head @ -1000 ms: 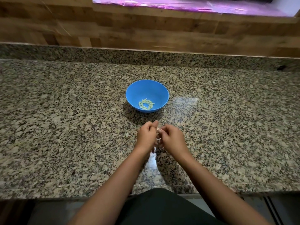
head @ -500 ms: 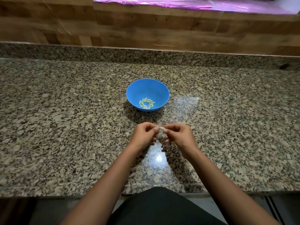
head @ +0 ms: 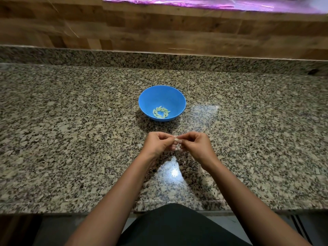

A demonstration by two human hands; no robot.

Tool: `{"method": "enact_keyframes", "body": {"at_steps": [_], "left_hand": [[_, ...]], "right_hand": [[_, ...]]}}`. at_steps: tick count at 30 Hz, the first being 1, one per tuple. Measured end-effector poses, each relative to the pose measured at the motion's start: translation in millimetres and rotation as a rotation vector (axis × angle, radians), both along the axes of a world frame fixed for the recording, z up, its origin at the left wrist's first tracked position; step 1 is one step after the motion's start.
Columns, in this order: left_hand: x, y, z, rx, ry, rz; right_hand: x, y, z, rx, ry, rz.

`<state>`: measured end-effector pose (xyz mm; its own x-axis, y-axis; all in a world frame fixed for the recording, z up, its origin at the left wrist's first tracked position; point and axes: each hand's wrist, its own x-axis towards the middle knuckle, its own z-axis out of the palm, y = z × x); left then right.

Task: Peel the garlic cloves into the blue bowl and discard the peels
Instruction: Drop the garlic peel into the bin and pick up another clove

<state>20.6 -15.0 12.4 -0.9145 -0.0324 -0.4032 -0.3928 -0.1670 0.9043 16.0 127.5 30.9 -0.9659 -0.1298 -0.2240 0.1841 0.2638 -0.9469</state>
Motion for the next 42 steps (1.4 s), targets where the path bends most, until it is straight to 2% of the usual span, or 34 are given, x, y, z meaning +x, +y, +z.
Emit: {"method": "enact_keyframes", "body": {"at_steps": [7, 12, 15, 20, 31, 36, 42], "left_hand": [[0, 7, 5, 0.271, -0.130, 0.131], [-3, 7, 7, 0.436, -0.210, 0.194], [-3, 4, 5, 0.361, -0.189, 0.158], [1, -3, 0, 0.038, -0.070, 0.028], [-1, 4, 2, 0.030, -0.038, 0.050], [-3, 3, 2, 0.048, -0.042, 0.050], [-1, 6, 1, -0.098, 0.027, 0.017]], "right_hand": [[-4, 2, 0, -0.038, 0.025, -0.010], [1, -5, -9, -0.146, 0.045, -0.113], [1, -6, -13, -0.234, -0.010, -0.143], [0, -2, -19, -0.377, -0.183, -0.170], [4, -5, -10, -0.244, -0.077, -0.065], [5, -5, -10, -0.281, -0.071, -0.049], [3, -4, -10, -0.285, -0.118, -0.004]]}}
